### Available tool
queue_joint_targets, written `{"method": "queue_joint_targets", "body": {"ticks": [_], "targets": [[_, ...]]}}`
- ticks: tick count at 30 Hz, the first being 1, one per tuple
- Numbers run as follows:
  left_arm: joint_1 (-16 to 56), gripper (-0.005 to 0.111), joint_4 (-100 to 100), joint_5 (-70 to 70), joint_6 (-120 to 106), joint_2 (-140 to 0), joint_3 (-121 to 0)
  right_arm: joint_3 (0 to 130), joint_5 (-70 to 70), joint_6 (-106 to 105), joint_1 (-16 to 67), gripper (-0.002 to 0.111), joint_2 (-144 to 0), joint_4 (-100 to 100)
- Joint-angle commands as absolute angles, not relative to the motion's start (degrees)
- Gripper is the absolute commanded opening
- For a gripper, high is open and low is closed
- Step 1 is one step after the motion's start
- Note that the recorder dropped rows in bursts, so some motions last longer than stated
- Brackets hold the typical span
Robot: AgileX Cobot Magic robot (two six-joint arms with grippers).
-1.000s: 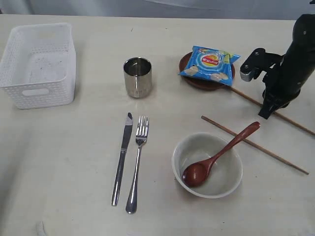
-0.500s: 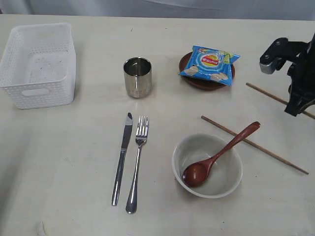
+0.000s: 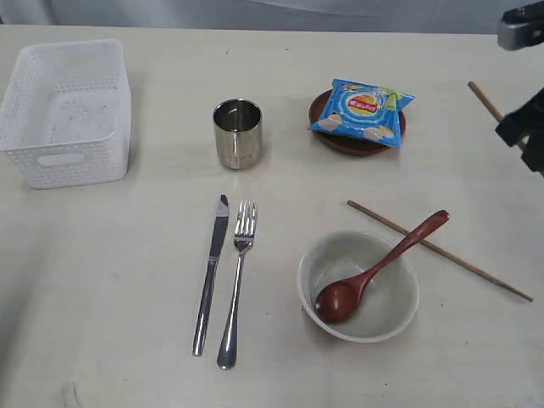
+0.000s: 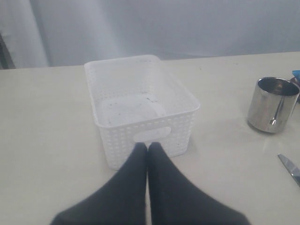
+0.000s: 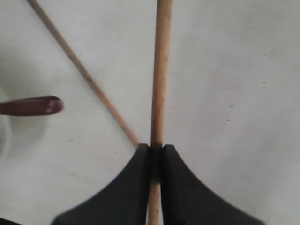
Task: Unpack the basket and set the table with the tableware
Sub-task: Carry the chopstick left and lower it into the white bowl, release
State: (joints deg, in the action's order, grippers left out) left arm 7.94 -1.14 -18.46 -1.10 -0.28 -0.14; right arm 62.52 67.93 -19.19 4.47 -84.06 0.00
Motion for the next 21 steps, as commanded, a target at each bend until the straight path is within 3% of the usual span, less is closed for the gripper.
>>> {"method": "queue_joint_targets", "body": {"ticks": [1, 6, 13, 21], "targets": [[8.37, 0.000, -1.33, -18.36, -1.23, 0.00, 0.00, 64.99, 69.96, -14.12, 4.15, -0.001, -81.90, 14.06], [8.37, 0.000, -1.33, -18.36, -1.23, 0.00, 0.00, 62.85, 69.96, -13.25, 6.44, -0.001, -80.41, 26.91], [8.37, 0.000, -1.33, -18.36, -1.23, 0.00, 0.00, 54.39, 69.76, -8.37, 16.75, -0.001, -80.30, 28.59], [8.37, 0.000, -1.33, -18.36, -1.23, 0.00, 0.00, 45.27, 55.19, 1.04, 29.13, -0.001, -80.30, 29.24]]}}
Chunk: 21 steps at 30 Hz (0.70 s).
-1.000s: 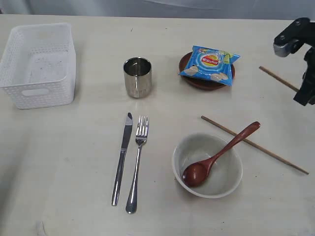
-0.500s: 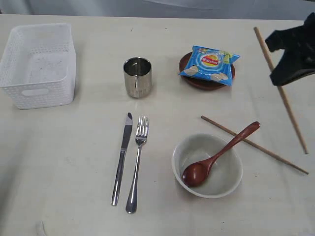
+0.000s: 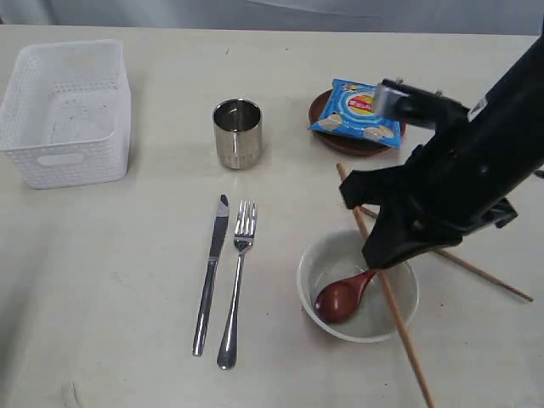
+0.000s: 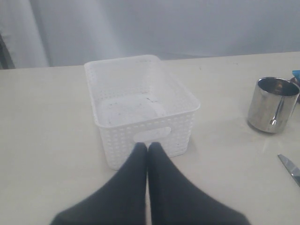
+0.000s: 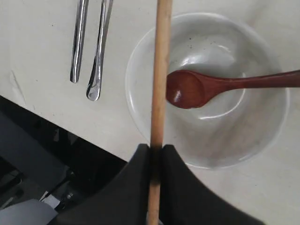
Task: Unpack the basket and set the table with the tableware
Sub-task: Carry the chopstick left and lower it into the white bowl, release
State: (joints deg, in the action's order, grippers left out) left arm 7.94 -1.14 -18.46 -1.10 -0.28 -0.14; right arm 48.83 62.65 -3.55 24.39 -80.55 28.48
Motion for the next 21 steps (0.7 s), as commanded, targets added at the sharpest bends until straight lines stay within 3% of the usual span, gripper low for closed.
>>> {"method": "queue_joint_targets", "body": {"ticks": [1, 6, 21], "targets": [[8.37, 0.000, -1.33, -18.36, -1.23, 0.00, 0.00, 44.38, 53.28, 2.03, 30.32, -0.001, -80.30, 29.24], [8.37, 0.000, -1.33, -18.36, -1.23, 0.00, 0.00, 40.42, 43.82, 6.85, 33.44, -0.001, -80.30, 29.24], [8.37, 0.000, -1.33, -18.36, -1.23, 0.00, 0.00, 39.94, 41.19, 10.17, 33.44, -0.001, -84.77, 26.23]]}}
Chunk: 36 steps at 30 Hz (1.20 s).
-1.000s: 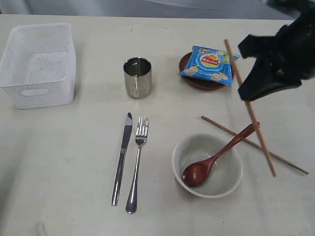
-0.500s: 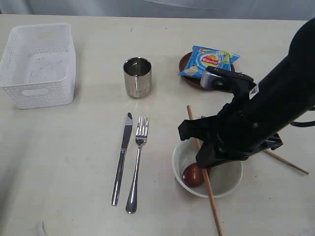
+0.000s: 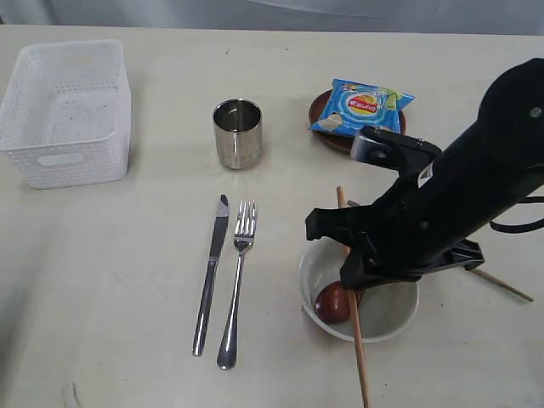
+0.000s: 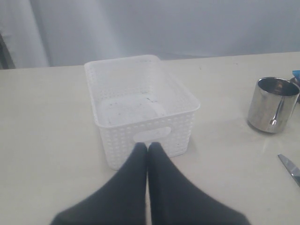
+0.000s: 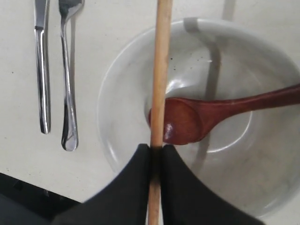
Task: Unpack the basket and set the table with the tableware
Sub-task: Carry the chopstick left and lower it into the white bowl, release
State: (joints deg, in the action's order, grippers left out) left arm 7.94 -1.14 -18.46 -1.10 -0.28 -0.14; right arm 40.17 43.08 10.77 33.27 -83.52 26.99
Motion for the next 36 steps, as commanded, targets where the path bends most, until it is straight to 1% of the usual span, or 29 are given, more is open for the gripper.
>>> {"method": "queue_joint_targets", "body": {"ticks": [1, 5, 21, 22, 23, 27, 28, 34, 36], "targets": [[8.37, 0.000, -1.33, -18.36, -1.23, 0.00, 0.00, 39.94, 40.42, 10.18, 33.44, -0.001, -84.78, 26.23], [8.37, 0.000, -1.33, -18.36, -1.23, 0.00, 0.00, 39.94, 38.81, 10.06, 33.44, 0.000, -84.87, 26.23], [8.37, 0.000, -1.85, -18.36, -1.23, 0.00, 0.00, 39.94, 39.47, 10.96, 33.44, 0.000, -84.87, 24.60], [8.37, 0.000, -1.85, -18.36, -1.23, 0.00, 0.00, 39.94, 39.47, 11.13, 33.44, 0.002, -84.87, 24.30], [8.37, 0.000, -1.85, -18.36, -1.23, 0.00, 0.00, 39.94, 39.47, 11.09, 33.44, 0.007, -84.87, 23.94], [8.37, 0.000, -1.85, -18.36, -1.23, 0.00, 0.00, 39.94, 39.07, 11.09, 33.44, 0.033, -84.87, 23.82], [8.37, 0.000, -1.85, -18.36, -1.23, 0.00, 0.00, 39.94, 39.07, 11.09, 33.44, 0.036, -84.87, 23.82], [8.37, 0.000, -1.85, -18.36, -1.23, 0.00, 0.00, 40.50, 38.87, 11.09, 33.44, 0.035, -84.87, 23.45], [8.37, 0.000, -1.85, -18.36, -1.23, 0.00, 0.00, 42.52, 40.95, 10.98, 33.44, 0.035, -84.76, 21.15]]}}
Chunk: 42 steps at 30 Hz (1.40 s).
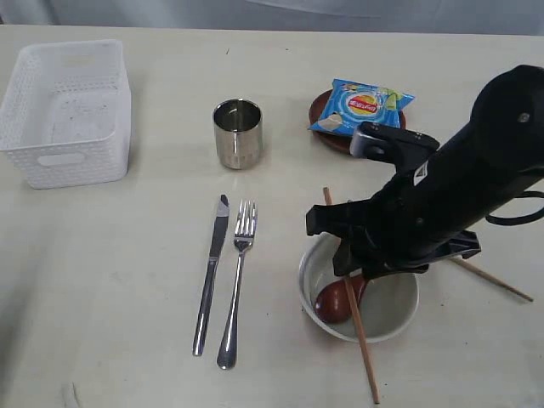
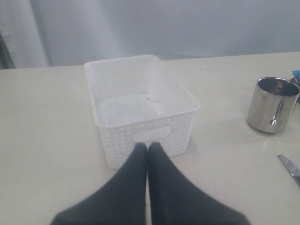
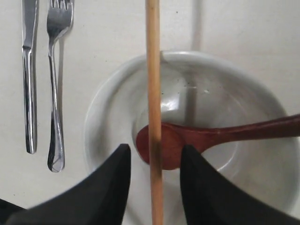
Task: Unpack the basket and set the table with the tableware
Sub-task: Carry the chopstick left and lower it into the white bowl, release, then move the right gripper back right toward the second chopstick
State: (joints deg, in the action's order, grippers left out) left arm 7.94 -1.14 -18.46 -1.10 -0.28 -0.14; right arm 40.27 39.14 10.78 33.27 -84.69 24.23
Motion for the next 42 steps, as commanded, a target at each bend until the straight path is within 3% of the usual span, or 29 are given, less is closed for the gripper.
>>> {"method": "queue_joint_targets", "body": {"ticks": [1, 5, 10, 17, 23, 27, 31, 42], "targets": [[8.37, 0.000, -1.73, -18.36, -1.23, 0.00, 0.00, 44.10, 42.67, 10.98, 33.44, 0.035, -84.64, 19.89], [8.37, 0.000, -1.73, -18.36, -1.23, 0.00, 0.00, 51.68, 55.84, 12.30, 33.15, 0.035, -84.64, 12.09], [8.37, 0.000, -1.73, -18.36, -1.23, 0.00, 0.00, 61.07, 69.50, 8.74, 26.88, 0.035, -84.30, 9.46], [8.37, 0.000, -1.73, -18.36, -1.23, 0.00, 0.00, 64.75, 69.96, 0.31, 11.52, 0.035, -80.76, 2.77], [8.37, 0.000, -1.73, -18.36, -1.23, 0.00, 0.00, 56.41, 69.96, -18.89, 3.15, 0.035, -80.45, 2.26], [8.37, 0.000, -1.73, -18.36, -1.23, 0.00, 0.00, 43.99, 54.54, -37.57, 4.85, 0.035, -80.45, 4.63], [8.37, 0.000, -1.73, -18.36, -1.23, 0.00, 0.00, 38.28, 42.55, -37.77, 6.90, 0.035, -80.45, 4.39], [8.37, 0.000, -1.73, -18.36, -1.23, 0.00, 0.00, 37.79, 40.73, -40.95, 7.00, 0.035, -88.41, 5.08]]}}
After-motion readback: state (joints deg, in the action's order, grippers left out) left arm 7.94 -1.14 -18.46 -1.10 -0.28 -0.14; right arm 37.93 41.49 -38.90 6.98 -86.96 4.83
